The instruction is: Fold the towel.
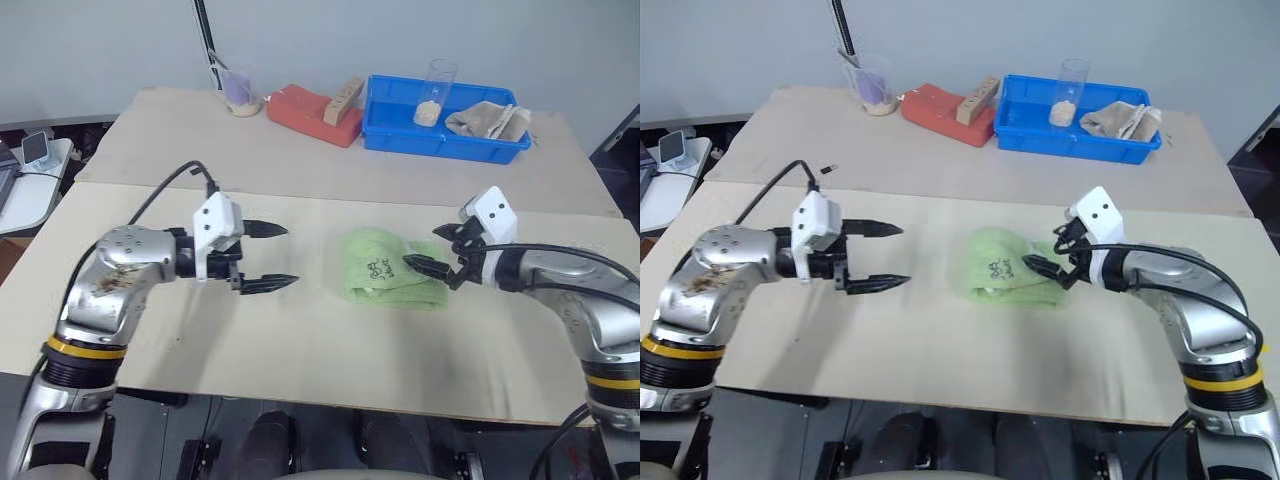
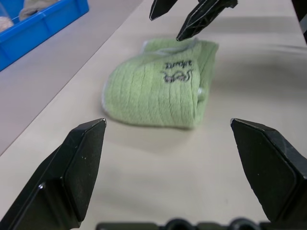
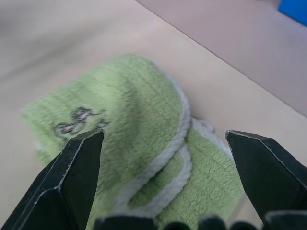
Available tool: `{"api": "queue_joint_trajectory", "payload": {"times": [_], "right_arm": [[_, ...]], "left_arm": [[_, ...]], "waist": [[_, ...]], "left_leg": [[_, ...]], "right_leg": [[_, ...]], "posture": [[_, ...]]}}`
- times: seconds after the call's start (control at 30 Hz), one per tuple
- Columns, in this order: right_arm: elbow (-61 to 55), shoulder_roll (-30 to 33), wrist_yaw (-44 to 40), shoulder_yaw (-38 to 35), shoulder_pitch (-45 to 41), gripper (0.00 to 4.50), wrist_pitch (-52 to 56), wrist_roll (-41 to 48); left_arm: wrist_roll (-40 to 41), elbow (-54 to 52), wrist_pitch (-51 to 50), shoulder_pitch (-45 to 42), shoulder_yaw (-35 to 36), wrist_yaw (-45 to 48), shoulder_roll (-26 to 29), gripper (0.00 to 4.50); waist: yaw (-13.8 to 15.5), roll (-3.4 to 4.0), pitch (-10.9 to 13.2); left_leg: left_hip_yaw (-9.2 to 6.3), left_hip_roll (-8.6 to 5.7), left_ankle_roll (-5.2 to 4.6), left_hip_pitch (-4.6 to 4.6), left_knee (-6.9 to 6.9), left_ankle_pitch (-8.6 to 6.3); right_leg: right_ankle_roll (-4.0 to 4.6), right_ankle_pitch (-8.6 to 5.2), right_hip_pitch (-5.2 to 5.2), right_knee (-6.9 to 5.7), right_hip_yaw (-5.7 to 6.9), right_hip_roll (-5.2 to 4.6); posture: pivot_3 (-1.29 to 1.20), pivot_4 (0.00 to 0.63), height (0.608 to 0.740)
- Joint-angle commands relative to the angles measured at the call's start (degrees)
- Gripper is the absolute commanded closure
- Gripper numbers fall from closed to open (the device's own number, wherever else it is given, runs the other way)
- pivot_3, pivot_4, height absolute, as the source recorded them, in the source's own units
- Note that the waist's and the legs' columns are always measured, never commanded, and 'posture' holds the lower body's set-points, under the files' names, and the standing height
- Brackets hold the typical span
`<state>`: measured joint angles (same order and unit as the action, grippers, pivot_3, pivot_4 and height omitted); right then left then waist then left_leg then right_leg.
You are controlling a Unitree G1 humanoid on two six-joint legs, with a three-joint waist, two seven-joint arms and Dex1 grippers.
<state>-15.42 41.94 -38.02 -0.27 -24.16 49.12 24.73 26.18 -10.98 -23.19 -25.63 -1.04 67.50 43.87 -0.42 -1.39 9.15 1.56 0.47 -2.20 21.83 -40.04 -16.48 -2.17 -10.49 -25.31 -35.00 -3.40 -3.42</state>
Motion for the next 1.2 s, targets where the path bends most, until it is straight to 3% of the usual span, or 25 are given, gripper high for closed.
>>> {"api": "queue_joint_trajectory", "payload": {"times": [0.03,0.17,0.2,0.57,0.6,1.0,1.03,1.2], "right_arm": [[4.7,-1.5,0.8,1.7,-2.2,0.00,-3.7,-3.3],[8.8,-3.7,-0.8,3.2,-4.0,0.00,-5.9,-4.3],[9.2,-4.0,-1.4,4.1,-4.4,0.53,-6.7,-4.9],[10.1,-4.3,-3.8,7.9,-3.9,4.30,-10.9,-9.6],[10.2,-4.4,-3.7,7.8,-3.9,4.45,-10.7,-9.7],[4.8,-3.9,-4.1,2.1,-2.7,4.45,-5.9,-5.7],[4.4,-4.1,-4.5,1.7,-2.6,3.88,-5.4,-4.9],[4.2,-3.6,-3.6,3.2,-1.8,2.21,-5.3,-6.5]], "left_arm": [[3.9,-4.6,-1.2,0.9,2.6,1.5,1.3,0.07],[4.7,-6.3,-1.4,2.2,3.2,0.7,1.5,0.07],[4.9,-6.6,-1.4,2.5,3.4,0.4,1.4,0.00],[4.2,-7.3,-0.1,4.4,3.5,-1.2,0.4,0.00],[4.0,-7.2,0.2,4.5,3.4,-1.3,0.3,0.00],[3.3,-6.1,2.1,5.0,2.9,-2.0,-0.4,0.00],[3.4,-6.1,2.1,5.0,2.9,-1.9,-0.4,0.00],[4.3,-7.4,1.7,6.4,3.0,-0.2,0.6,0.00]], "waist": [[-0.1,0.00,0.0],[-0.3,0.00,0.0],[-0.4,0.00,0.0],[-0.4,0.00,0.0],[-0.4,0.00,0.0],[-0.3,0.00,0.0],[-0.3,0.00,0.0],[-0.4,0.00,0.0]], "left_leg": [[0.02,0.02,0.00,-0.01,0.00,0.00],[0.09,0.03,0.00,-0.04,0.02,0.00],[0.10,0.03,0.00,-0.05,0.04,0.00],[0.10,0.12,0.00,-0.06,0.05,0.00],[0.11,0.12,0.00,-0.05,0.05,0.00],[0.09,0.13,0.00,-0.07,0.05,0.00],[0.10,0.13,0.00,-0.06,0.05,0.00],[0.10,0.13,0.00,-0.08,0.06,0.00]], "right_leg": [[0.00,0.00,0.00,0.00,0.01,0.01],[0.01,0.00,0.00,-0.02,0.02,0.05],[0.01,0.01,0.00,-0.03,0.02,0.07],[0.03,0.02,-0.01,-0.03,0.04,0.10],[0.03,0.02,-0.01,-0.03,0.04,0.10],[0.04,0.02,0.01,-0.03,0.05,0.10],[0.04,0.02,0.01,-0.03,0.05,0.10],[0.04,0.02,0.00,-0.04,0.05,0.11]], "posture": [[0.00,0.150,0.714],[0.00,0.150,0.714],[0.00,0.150,0.714],[0.00,0.150,0.714],[0.00,0.150,0.714],[0.00,0.150,0.714],[0.00,0.150,0.714],[0.00,0.150,0.714]]}}
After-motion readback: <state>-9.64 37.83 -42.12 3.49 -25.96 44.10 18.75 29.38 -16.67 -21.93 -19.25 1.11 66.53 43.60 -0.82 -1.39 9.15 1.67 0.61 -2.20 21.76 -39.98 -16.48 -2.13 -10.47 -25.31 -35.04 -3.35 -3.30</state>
